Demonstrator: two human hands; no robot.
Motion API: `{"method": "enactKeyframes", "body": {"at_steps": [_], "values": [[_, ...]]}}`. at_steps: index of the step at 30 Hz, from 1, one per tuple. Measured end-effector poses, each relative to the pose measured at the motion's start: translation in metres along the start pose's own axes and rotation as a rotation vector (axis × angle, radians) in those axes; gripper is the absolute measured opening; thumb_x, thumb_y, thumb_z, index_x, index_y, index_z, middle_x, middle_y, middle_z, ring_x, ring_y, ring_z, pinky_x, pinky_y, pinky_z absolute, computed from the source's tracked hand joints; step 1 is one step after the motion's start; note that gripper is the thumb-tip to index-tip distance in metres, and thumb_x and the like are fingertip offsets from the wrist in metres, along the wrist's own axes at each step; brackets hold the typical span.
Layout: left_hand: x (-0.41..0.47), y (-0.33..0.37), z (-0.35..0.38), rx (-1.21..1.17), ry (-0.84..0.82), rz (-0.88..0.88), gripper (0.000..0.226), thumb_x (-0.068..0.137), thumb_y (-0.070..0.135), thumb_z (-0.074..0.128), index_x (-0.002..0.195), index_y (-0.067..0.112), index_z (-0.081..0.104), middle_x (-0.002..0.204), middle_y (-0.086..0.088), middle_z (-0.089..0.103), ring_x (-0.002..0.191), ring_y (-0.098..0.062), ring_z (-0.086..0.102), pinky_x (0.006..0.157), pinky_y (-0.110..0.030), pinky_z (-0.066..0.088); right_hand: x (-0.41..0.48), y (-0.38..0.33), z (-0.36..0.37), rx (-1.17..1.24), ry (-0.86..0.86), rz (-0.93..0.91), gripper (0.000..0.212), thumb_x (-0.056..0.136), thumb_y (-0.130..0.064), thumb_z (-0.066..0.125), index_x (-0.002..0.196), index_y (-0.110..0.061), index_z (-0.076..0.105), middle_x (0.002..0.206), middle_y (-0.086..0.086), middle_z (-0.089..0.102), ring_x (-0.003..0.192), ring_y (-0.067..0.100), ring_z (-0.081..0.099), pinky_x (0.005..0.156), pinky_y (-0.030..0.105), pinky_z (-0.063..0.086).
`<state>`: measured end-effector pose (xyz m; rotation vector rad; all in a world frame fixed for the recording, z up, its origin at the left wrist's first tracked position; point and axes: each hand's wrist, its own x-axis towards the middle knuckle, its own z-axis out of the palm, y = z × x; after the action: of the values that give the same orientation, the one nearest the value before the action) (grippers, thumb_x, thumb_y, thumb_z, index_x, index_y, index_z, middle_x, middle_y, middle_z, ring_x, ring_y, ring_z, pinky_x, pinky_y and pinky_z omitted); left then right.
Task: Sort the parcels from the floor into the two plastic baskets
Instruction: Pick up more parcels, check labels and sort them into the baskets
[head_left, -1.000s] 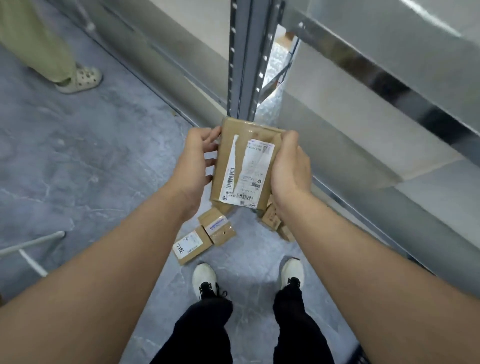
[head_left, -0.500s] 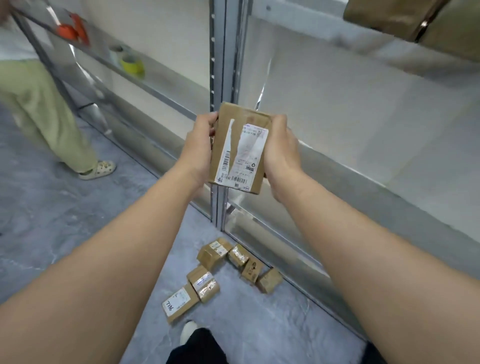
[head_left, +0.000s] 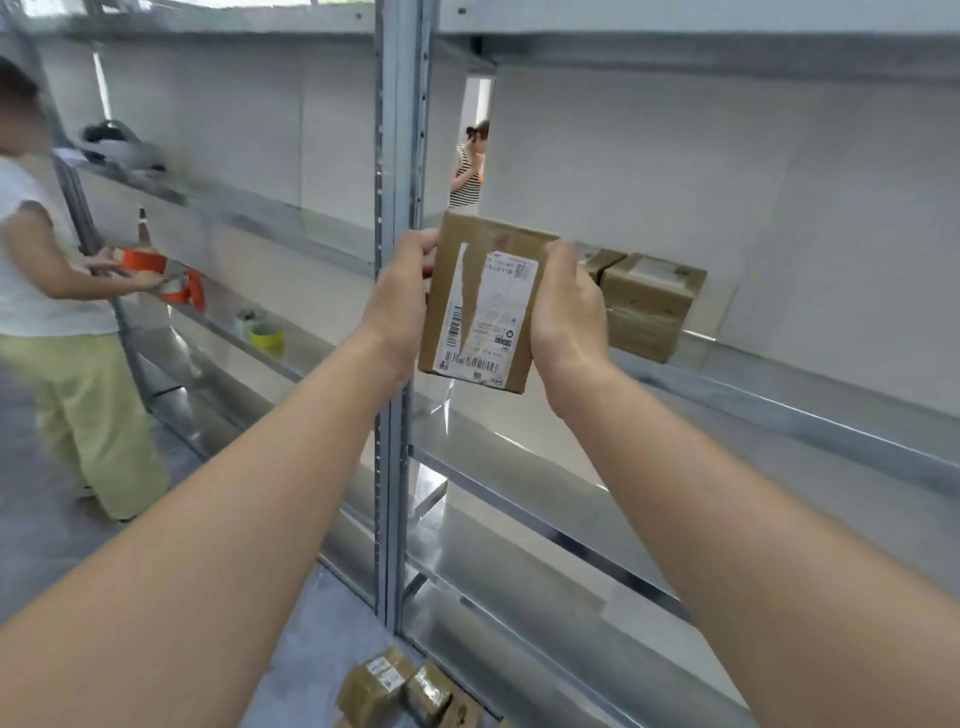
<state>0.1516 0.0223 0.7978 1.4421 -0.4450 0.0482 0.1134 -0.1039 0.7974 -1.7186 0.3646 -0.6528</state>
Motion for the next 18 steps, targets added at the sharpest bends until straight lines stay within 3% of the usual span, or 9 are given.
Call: {"method": "enactKeyframes", "body": {"at_steps": [2,6,8,13,16,18], "values": [[-0.004,0.024,0.01,-0.004,-0.016,0.033,0.047,0.106,0.046,0.03,0.082,0.024,0.064,0.065,0.011,0.066,0.062,-0.002,0.064,0.066,-0.026,0.054,-0.003,-0.022,-0.015,0.001,0.023,-0.057,0.054,0.092,-0.065,0.024,0.086,-0.023,0.06,0.089,0.0,0.07,0.083,0.021,0.061,0.08,0.044,0.05],[-0.017,0.067,0.029,-0.007,-0.04,0.069,0.048,0.105,0.049,0.028,0.083,0.027,0.064,0.069,0.015,0.068,0.09,-0.018,0.061,0.096,-0.045,0.049,-0.014,-0.055,-0.041,-0.009,0.07,-0.146,0.052,0.087,-0.065,0.024,0.089,-0.028,0.06,0.097,0.004,0.074,0.094,0.026,0.068,0.091,0.05,0.056],[-0.024,0.086,0.035,-0.032,-0.071,0.077,0.047,0.105,0.05,0.028,0.093,0.028,0.068,0.084,0.008,0.071,0.098,-0.021,0.062,0.104,-0.049,0.047,-0.021,-0.069,-0.054,-0.019,0.103,-0.181,0.052,0.09,-0.063,0.026,0.095,-0.027,0.063,0.1,0.003,0.075,0.097,0.024,0.069,0.093,0.051,0.057],[-0.039,0.122,0.043,-0.042,-0.162,0.09,0.055,0.096,0.062,0.032,0.121,0.026,0.064,0.113,-0.004,0.066,0.113,-0.026,0.061,0.104,-0.057,0.047,-0.041,-0.1,-0.08,-0.04,0.168,-0.21,0.051,0.097,-0.061,0.027,0.106,-0.028,0.065,0.106,-0.002,0.073,0.101,0.02,0.067,0.095,0.051,0.057],[-0.046,0.137,0.046,-0.063,-0.217,0.084,0.053,0.1,0.06,0.031,0.12,0.025,0.066,0.113,-0.005,0.069,0.11,-0.026,0.062,0.101,-0.059,0.048,-0.058,-0.117,-0.091,-0.06,0.233,-0.212,0.048,0.099,-0.06,0.028,0.105,-0.03,0.064,0.106,-0.003,0.072,0.1,0.019,0.067,0.096,0.051,0.058],[-0.051,0.144,0.05,-0.073,-0.275,0.083,0.05,0.102,0.058,0.029,0.115,0.028,0.067,0.11,-0.003,0.069,0.11,-0.025,0.062,0.1,-0.059,0.049,-0.069,-0.127,-0.1,-0.087,0.301,-0.221,0.041,0.106,-0.053,0.03,0.099,-0.029,0.062,0.1,-0.003,0.07,0.093,0.016,0.064,0.087,0.045,0.056]]}}
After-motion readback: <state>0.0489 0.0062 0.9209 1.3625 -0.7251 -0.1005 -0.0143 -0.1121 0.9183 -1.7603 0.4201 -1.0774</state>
